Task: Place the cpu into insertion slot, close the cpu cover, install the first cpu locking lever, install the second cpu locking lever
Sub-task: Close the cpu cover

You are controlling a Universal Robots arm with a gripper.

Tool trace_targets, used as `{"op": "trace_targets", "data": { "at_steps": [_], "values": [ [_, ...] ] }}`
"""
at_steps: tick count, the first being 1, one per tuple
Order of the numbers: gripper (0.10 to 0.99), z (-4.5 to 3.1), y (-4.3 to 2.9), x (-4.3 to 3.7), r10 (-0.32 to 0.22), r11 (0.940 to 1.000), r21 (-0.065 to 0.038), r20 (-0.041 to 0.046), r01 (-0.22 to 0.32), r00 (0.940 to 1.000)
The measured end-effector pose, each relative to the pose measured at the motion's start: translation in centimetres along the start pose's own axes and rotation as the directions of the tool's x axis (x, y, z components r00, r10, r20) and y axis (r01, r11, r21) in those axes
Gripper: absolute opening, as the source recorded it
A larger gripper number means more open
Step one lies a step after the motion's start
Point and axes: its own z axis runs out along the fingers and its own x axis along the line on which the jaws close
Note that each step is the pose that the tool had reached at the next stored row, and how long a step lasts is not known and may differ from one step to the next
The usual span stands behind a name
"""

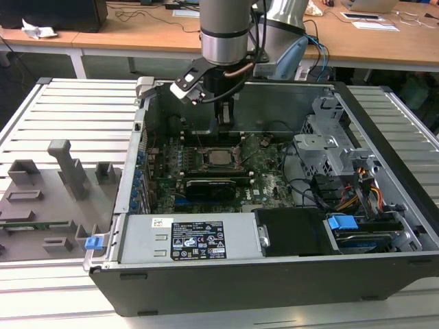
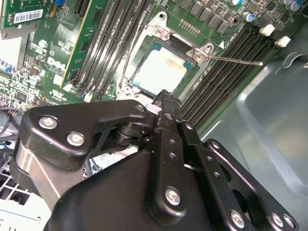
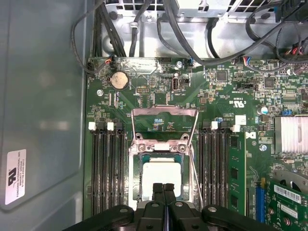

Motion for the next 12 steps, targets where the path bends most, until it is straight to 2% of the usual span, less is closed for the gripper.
{"op": "trace_targets", "data": {
  "at_steps": [8, 12],
  "values": [
    [0.106, -0.60, 0.05, 0.01, 0.000, 1.0000, 0.000, 0.0000, 0.000, 1.0000],
    [0.106, -0.65, 0.64, 0.03, 0.000, 1.0000, 0.000, -0.0001, 0.000, 1.0000]
  ]
}}
